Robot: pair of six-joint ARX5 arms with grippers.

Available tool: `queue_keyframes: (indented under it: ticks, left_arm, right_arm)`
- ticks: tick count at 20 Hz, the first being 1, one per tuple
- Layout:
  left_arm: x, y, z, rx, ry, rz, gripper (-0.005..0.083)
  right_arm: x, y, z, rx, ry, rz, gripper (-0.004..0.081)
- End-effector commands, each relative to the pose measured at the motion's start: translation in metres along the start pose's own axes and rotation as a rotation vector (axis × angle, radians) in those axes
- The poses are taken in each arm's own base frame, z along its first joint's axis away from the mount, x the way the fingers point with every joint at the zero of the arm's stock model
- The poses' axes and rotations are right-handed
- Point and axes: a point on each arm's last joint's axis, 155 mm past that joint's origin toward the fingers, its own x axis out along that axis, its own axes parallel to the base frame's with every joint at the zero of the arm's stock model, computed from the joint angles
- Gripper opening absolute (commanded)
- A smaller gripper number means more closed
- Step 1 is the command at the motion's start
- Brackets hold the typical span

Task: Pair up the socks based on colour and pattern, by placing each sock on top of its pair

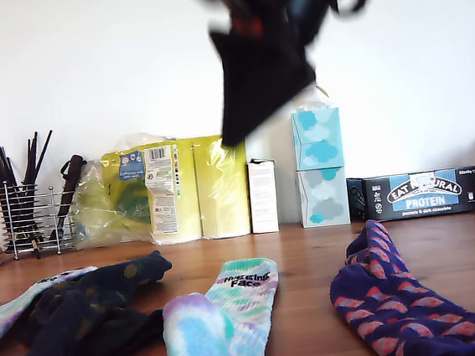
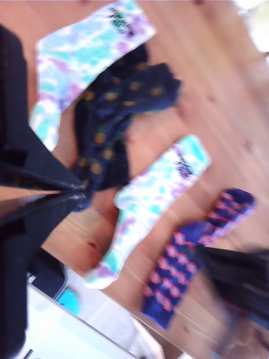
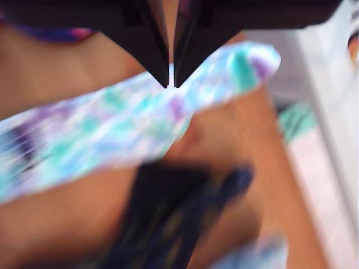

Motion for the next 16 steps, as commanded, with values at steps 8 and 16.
queue_keyframes:
  ticks: [8, 16]
  left_arm:
    - [0.048, 0.033, -0.049, -0.512, 0.342, 0.097, 0.0521]
    - [0.095, 0.06, -0.098, -0.613, 0.637, 0.197, 0.0607]
  right_arm:
    - [-0.022, -0.028, -0.056, 0.173, -0.236, -0.322, -0.0013]
    - [-0.036, -0.003, -0.048, 0.123, -0.375, -0.291, -0.0013]
